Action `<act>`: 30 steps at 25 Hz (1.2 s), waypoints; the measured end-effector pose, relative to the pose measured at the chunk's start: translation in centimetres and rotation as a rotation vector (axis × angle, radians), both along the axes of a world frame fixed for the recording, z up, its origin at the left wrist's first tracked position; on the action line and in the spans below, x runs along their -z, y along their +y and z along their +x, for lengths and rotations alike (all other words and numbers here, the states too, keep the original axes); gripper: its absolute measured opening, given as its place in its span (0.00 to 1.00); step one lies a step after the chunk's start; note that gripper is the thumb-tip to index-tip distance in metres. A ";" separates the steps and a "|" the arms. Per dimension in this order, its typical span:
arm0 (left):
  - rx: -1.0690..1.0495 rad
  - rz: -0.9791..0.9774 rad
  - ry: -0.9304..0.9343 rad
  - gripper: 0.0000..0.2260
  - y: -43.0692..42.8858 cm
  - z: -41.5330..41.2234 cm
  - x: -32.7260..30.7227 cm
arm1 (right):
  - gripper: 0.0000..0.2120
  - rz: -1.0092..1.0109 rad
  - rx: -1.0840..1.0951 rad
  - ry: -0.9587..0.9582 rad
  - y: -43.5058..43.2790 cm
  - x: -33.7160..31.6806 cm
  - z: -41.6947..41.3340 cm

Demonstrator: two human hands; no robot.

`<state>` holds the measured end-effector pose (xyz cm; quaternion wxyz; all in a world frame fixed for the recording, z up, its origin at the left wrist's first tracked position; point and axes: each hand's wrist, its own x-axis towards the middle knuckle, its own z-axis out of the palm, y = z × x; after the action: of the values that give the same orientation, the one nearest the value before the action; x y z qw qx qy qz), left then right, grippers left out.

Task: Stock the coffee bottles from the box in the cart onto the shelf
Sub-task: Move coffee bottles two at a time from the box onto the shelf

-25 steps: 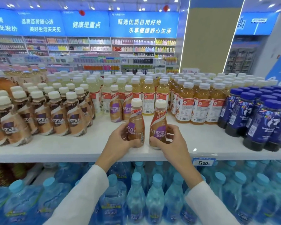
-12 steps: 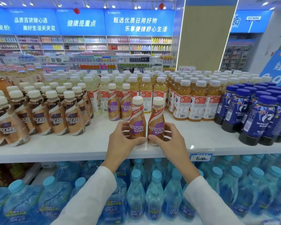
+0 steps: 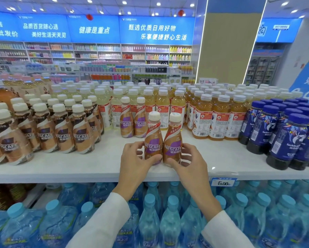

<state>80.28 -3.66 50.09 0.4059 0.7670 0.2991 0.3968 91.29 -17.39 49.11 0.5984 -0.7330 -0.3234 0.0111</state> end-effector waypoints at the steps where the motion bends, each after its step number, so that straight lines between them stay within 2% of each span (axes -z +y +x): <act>1: -0.018 0.012 0.020 0.28 0.2 0.6 0.0 | 0.27 -0.008 0.009 -0.002 0.4 -0.2 0.5; 6: -0.046 -0.012 -0.007 0.22 1.3 6.0 -0.6 | 0.26 -0.049 -0.013 0.007 3.8 -1.4 4.9; 9: -0.143 -0.141 -0.068 0.23 1.6 9.1 -1.5 | 0.26 -0.044 -0.032 0.019 6.3 -1.8 7.4; 12: -0.233 -0.157 -0.055 0.20 2.2 11.0 -1.6 | 0.26 -0.031 -0.014 0.003 8.2 -1.5 9.1; 16: -0.260 -0.160 -0.073 0.17 2.8 12.6 -1.4 | 0.28 -0.016 -0.005 -0.006 9.8 -0.8 10.3; 30: -0.289 -0.158 -0.075 0.18 3.4 13.0 -1.3 | 0.25 -0.071 0.029 -0.034 11.6 0.0 11.9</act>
<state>93.26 -0.25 51.41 0.4143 0.6664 0.4213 0.4548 103.21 -5.81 49.14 0.5665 -0.7584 -0.3223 0.0015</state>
